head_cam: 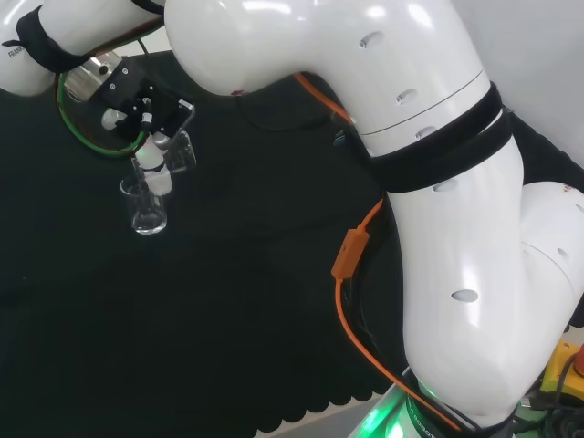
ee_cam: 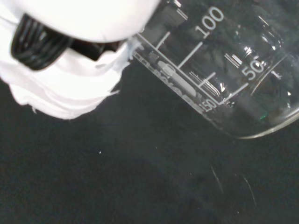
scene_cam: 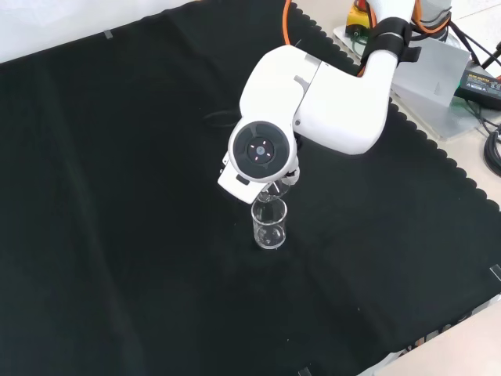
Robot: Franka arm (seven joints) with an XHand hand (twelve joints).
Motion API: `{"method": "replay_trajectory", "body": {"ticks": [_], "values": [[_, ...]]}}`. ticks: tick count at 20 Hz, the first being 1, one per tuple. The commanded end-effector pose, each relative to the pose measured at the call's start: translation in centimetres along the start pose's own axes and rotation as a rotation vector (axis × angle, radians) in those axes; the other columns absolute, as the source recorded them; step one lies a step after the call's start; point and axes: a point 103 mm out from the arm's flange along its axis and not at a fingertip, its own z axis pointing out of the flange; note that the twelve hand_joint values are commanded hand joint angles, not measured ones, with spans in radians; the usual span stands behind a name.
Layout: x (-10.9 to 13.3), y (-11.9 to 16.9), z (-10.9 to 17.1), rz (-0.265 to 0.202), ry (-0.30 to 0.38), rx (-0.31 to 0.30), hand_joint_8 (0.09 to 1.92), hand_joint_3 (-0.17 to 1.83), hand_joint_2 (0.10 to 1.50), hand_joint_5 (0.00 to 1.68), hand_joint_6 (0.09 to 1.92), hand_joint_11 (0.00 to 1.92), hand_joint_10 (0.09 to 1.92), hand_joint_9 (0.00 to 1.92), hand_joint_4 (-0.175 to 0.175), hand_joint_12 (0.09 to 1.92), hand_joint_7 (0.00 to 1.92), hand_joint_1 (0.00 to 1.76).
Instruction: Pour the water from the handheld beaker into the one on the table.
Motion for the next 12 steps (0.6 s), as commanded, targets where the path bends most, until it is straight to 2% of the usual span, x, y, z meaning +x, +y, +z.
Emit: {"method": "replay_trajectory", "body": {"ticks": [1,8,12], "values": [[-0.08,-0.06,0.24,-0.003,-0.011,0.007,0.71,0.82,0.55,1.33,0.66,1.40,0.61,1.55,-0.045,0.78,1.63,1.19],[0.20,-0.08,0.15,-0.003,-0.015,0.005,0.71,0.82,0.55,1.33,0.66,1.40,0.61,1.55,-0.045,0.78,1.63,1.19],[-0.21,-0.39,-0.20,-0.007,0.023,-0.025,0.71,0.82,0.55,1.32,0.66,1.40,0.61,1.55,-0.045,0.78,1.63,1.19]]}}
